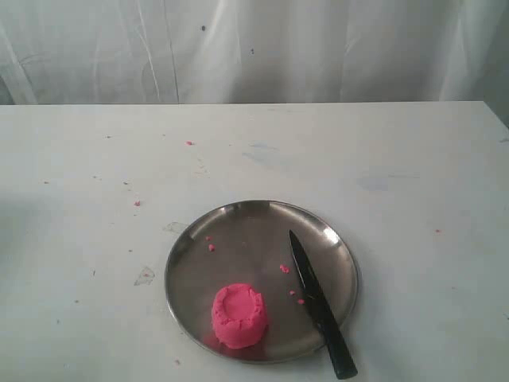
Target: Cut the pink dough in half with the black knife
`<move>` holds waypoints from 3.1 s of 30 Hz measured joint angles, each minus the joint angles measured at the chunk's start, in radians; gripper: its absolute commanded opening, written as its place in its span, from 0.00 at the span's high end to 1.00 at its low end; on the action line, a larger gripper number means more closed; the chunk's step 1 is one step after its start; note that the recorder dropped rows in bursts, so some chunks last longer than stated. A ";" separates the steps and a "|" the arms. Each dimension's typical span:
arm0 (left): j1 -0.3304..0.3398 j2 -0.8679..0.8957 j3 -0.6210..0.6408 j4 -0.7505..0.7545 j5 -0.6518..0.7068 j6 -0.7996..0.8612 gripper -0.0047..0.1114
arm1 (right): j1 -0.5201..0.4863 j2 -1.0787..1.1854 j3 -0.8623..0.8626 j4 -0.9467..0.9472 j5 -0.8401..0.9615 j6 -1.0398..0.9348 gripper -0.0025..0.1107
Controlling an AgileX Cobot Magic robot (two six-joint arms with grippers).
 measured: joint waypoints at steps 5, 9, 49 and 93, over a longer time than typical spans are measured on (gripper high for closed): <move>0.000 0.000 0.000 0.000 0.000 0.000 0.96 | 0.055 0.005 -0.018 -0.015 0.018 -0.041 0.98; 0.000 0.000 0.000 0.000 0.000 0.000 0.96 | 0.098 0.040 -0.043 0.087 0.169 -0.015 0.98; 0.000 0.000 0.000 0.000 0.000 0.000 0.96 | 0.015 1.270 0.050 1.407 0.569 -0.901 0.59; 0.000 0.000 0.000 0.000 0.000 0.000 0.96 | 0.011 1.580 -0.089 1.383 0.604 -0.953 0.90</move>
